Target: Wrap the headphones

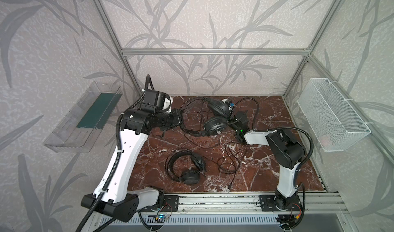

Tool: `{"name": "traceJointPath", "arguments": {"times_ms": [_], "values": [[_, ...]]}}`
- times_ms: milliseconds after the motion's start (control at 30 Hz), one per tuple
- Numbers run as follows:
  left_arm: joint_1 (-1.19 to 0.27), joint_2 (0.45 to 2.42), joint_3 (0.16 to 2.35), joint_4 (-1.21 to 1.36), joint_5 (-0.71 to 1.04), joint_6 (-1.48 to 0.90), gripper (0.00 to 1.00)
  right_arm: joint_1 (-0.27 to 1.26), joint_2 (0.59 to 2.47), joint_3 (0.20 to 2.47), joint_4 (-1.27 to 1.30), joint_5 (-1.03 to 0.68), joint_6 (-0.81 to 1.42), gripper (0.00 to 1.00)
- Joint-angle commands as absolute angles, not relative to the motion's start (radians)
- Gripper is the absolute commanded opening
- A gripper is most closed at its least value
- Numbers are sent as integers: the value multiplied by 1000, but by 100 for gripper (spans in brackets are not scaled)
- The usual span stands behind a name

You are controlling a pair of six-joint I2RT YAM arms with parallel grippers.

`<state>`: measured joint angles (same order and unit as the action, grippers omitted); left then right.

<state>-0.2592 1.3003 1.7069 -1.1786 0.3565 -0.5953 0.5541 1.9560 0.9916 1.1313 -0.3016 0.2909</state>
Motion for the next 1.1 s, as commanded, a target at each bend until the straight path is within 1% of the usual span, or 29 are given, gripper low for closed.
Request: {"name": "traceJointPath", "arguments": {"times_ms": [0, 133, 367, 600, 800, 933, 1000, 1067], "values": [[-256, 1336, 1810, -1141, 334, -627, 0, 582, 1922, 918, 1180, -244, 282, 0], [-248, 1378, 1838, -1137, 261, -676, 0, 624, 1907, 844, 1244, -224, 298, 0], [-219, 1413, 1819, -1056, 275, -808, 0, 711, 1867, 779, 1236, -205, 233, 0], [-219, 1425, 1829, -1022, 318, -885, 0, 733, 1934, 779, 1265, -201, 263, 0], [-242, 1408, 1825, -1006, 321, -925, 0, 761, 1966, 823, 1256, -197, 255, 4], [-261, 1413, 1852, -1022, 311, -932, 0, 762, 1972, 833, 1253, -176, 246, 6], [-276, 1422, 1878, -1040, 292, -928, 0, 762, 1974, 837, 1256, -168, 244, 8], [-295, 1437, 1919, -1081, 263, -915, 0, 762, 1976, 841, 1262, -172, 250, 8]]}}
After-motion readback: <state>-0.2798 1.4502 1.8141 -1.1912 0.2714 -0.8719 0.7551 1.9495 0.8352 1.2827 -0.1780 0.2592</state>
